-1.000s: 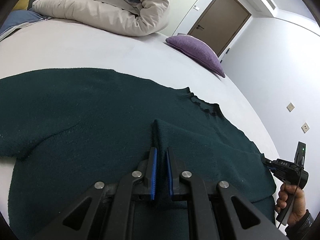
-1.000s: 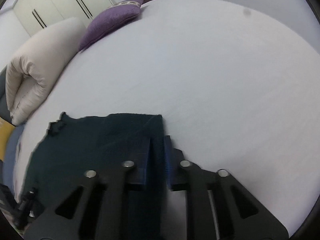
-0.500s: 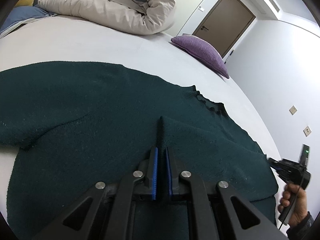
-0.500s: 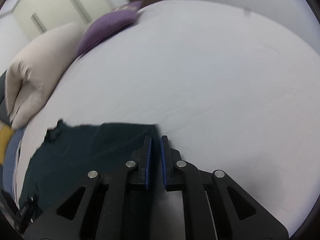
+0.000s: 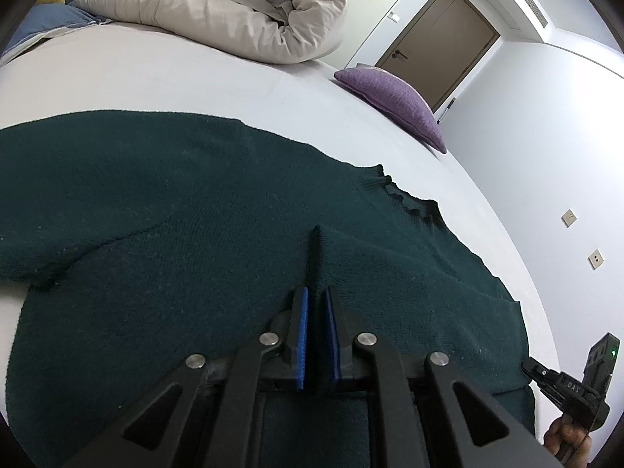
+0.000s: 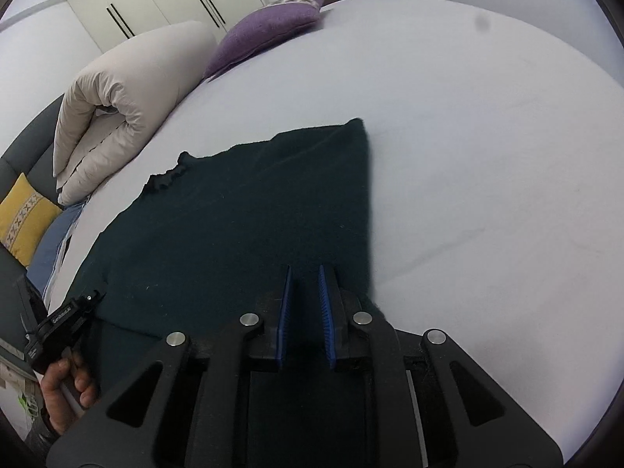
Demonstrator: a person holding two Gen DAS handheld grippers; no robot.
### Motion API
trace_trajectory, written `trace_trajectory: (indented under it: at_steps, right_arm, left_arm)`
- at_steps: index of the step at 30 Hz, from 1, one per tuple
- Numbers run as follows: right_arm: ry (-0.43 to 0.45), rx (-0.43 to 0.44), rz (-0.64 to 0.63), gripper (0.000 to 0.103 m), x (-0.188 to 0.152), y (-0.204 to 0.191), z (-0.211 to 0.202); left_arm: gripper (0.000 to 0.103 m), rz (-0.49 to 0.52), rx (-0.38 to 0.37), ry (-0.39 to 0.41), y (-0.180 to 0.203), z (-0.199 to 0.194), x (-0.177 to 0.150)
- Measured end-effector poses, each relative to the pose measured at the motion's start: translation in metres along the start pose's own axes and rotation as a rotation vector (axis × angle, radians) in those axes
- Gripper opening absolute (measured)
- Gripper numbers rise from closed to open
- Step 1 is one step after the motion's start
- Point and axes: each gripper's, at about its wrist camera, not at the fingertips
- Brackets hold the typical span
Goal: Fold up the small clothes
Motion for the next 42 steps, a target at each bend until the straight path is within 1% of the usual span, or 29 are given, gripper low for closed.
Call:
trace_trajectory:
  at_steps: [1,3,4,5,6,7,8,9,11,12,14,15,17,18,19,20,21,22,24,26,28,30,34,36,37,38,40,41,42]
  right_arm:
    - [-0.003,-0.008,-0.003,0.013,-0.004,0.000,-0.005]
    - [-0.001,-0.021,0.016,0.013,-0.011,-0.001,-0.019]
    - [0.011,-0.036,0.021,0.014,-0.016,-0.004,-0.031]
    - [0.023,-0.046,0.020,0.019,-0.020,-0.005,-0.041]
    - [0.048,-0.058,0.007,0.023,-0.025,-0.013,-0.054]
    - [0.069,-0.060,-0.015,0.033,-0.030,-0.019,-0.066]
    - [0.099,-0.075,-0.051,0.046,-0.036,-0.031,-0.079]
    - [0.146,-0.087,-0.105,0.051,-0.043,-0.047,-0.092]
    - [0.218,-0.089,-0.185,0.070,-0.053,-0.075,-0.109]
    - [0.250,-0.079,-0.224,0.080,-0.059,-0.091,-0.116]
    - [0.287,-0.059,-0.277,0.092,-0.066,-0.118,-0.122]
    - [0.306,-0.027,-0.305,0.093,-0.071,-0.134,-0.125]
    - [0.305,0.044,-0.316,0.094,-0.074,-0.154,-0.127]
    - [0.301,0.077,-0.311,0.094,-0.075,-0.164,-0.127]
    - [0.297,0.109,-0.306,0.094,-0.077,-0.173,-0.126]
    - [0.291,0.147,-0.303,0.094,-0.079,-0.183,-0.126]
    - [0.278,0.177,-0.301,0.094,-0.082,-0.190,-0.126]
    - [0.249,0.219,-0.295,0.094,-0.085,-0.199,-0.124]
    - [0.209,0.275,-0.277,0.094,-0.091,-0.212,-0.122]
    - [0.168,0.325,-0.239,0.094,-0.098,-0.218,-0.116]
    - [0.131,0.360,-0.184,0.091,-0.106,-0.220,-0.109]
    - [0.102,0.375,-0.148,0.089,-0.113,-0.221,-0.103]
    - [0.081,0.383,-0.102,0.086,-0.119,-0.217,-0.092]
    - [0.080,0.383,-0.085,0.085,-0.120,-0.213,-0.089]
    - [0.082,0.382,-0.074,0.085,-0.117,-0.208,-0.088]
    - [0.084,0.379,-0.066,0.085,-0.117,-0.204,-0.088]
    - [0.086,0.369,-0.055,0.085,-0.116,-0.196,-0.089]
    - [0.087,0.367,-0.049,0.085,-0.115,-0.191,-0.088]
    - [0.088,0.365,-0.045,0.085,-0.116,-0.187,-0.090]
  left_arm:
    - [0.013,-0.005,-0.010,-0.007,0.000,0.000,0.001]
    - [0.021,-0.023,-0.041,-0.034,-0.001,0.000,0.005]
    - [0.032,-0.030,-0.053,-0.047,-0.001,-0.003,0.008]
    - [0.048,-0.027,-0.045,-0.043,-0.001,-0.009,0.011]
    - [0.055,-0.027,-0.034,-0.023,-0.002,-0.018,0.014]
    - [0.067,-0.043,-0.020,0.004,-0.006,-0.030,0.018]
    - [0.072,-0.067,-0.022,0.023,-0.012,-0.042,0.022]
    - [0.072,-0.093,-0.037,0.043,-0.020,-0.055,0.026]
    - [0.072,-0.118,-0.057,0.090,-0.040,-0.087,0.034]
    - [0.072,-0.129,-0.051,0.117,-0.052,-0.103,0.035]
    - [0.072,-0.169,-0.039,0.148,-0.081,-0.129,0.035]
    - [0.072,-0.204,-0.033,0.161,-0.099,-0.141,0.034]
    - [0.072,-0.305,-0.002,0.176,-0.146,-0.163,0.026]
    - [0.072,-0.386,0.012,0.176,-0.178,-0.173,0.019]
    - [0.072,-0.443,0.013,0.175,-0.198,-0.179,0.013]
    - [0.072,-0.538,0.021,0.175,-0.229,-0.187,0.003]
    - [0.072,-0.582,0.033,0.175,-0.246,-0.191,-0.002]
    - [0.072,-0.642,0.062,0.177,-0.270,-0.197,-0.012]
    - [0.072,-0.706,0.081,0.174,-0.296,-0.200,-0.023]
    - [0.072,-0.769,0.074,0.170,-0.314,-0.198,-0.030]
    - [0.072,-0.835,0.063,0.168,-0.329,-0.193,-0.037]
    - [0.072,-0.886,0.061,0.164,-0.336,-0.185,-0.040]
    - [0.070,-0.929,0.051,0.211,-0.346,-0.172,-0.028]
    - [0.062,-0.961,0.053,0.227,-0.355,-0.165,-0.019]
    - [0.049,-0.974,0.063,0.229,-0.361,-0.161,-0.013]
    - [0.029,-0.989,0.084,0.224,-0.366,-0.158,-0.010]
    - [0.012,-1.016,0.098,0.206,-0.374,-0.154,-0.007]
    - [0.011,-1.004,0.110,0.206,-0.371,-0.155,-0.004]
    - [0.010,-0.947,0.137,0.218,-0.361,-0.158,0.004]
Point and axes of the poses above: each gripper's, at about its wrist camera, not at the fingertips, and z roughly the way its jaws point, y to its right, x to its top, and after that the axes turned 13 degrees about x, right-handed
